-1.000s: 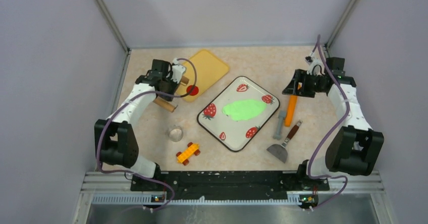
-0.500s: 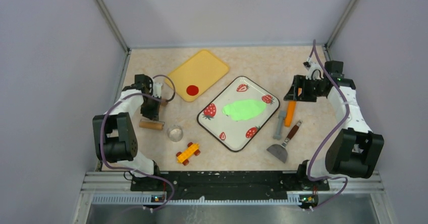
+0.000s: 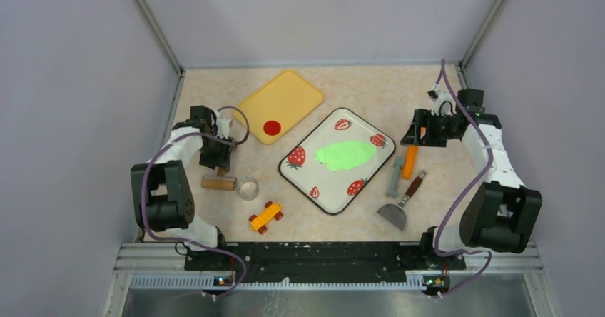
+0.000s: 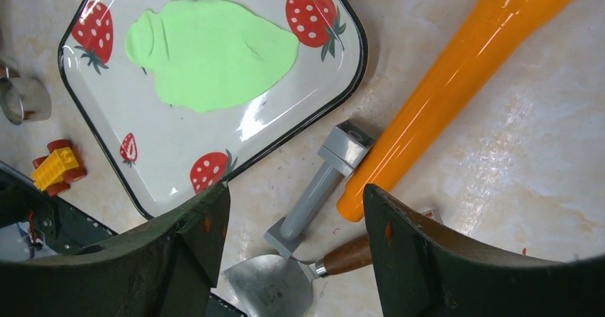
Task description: Roll out the dumpling wrappers from the dough
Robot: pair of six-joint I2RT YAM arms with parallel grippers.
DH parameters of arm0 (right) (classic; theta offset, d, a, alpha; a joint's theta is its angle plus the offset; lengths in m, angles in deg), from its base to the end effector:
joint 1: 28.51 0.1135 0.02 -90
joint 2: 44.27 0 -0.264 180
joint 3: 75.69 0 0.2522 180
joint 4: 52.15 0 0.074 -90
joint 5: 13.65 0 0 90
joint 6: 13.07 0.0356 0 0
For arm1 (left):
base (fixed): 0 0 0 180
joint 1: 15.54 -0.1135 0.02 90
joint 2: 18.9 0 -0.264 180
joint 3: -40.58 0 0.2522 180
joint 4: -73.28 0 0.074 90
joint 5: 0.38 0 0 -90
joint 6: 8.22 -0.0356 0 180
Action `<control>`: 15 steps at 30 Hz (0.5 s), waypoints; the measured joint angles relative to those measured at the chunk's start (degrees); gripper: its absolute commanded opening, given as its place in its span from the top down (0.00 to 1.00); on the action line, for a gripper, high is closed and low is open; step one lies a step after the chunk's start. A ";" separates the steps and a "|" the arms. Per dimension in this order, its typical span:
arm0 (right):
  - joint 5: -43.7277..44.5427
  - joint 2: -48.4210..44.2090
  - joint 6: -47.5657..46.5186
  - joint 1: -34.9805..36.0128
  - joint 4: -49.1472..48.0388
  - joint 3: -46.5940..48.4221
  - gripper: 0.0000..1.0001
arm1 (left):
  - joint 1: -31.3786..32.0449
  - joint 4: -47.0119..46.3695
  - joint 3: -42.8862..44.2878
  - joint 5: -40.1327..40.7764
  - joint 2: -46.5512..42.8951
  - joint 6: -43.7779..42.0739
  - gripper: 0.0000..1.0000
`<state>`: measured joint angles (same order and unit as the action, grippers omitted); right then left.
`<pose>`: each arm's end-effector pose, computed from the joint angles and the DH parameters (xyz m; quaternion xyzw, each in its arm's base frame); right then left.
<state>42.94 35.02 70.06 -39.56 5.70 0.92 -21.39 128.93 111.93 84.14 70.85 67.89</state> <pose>0.2726 -0.0333 0.2708 -0.0393 0.9283 0.2367 0.2839 0.2871 0.0260 0.1927 0.0760 0.9863 -0.0229 0.1446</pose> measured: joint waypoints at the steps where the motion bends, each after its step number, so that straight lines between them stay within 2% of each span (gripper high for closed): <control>1: -0.02 -0.02 -0.02 0.00 -0.09 -0.28 0.31 | 0.00 0.22 0.02 -0.76 -0.24 -0.39 0.49; 9: -0.07 -0.81 0.15 0.00 -0.42 -1.73 0.31 | 1.05 6.27 2.69 -17.79 -4.15 -9.92 0.60; 15: -0.04 -0.92 0.46 0.00 -1.09 -1.75 0.32 | 4.76 9.84 5.01 -20.57 -1.90 -15.19 0.60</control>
<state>42.89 34.10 70.52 -39.56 4.61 -0.83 -16.62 138.76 116.93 63.58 68.95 52.70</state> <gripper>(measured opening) 0.688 0.393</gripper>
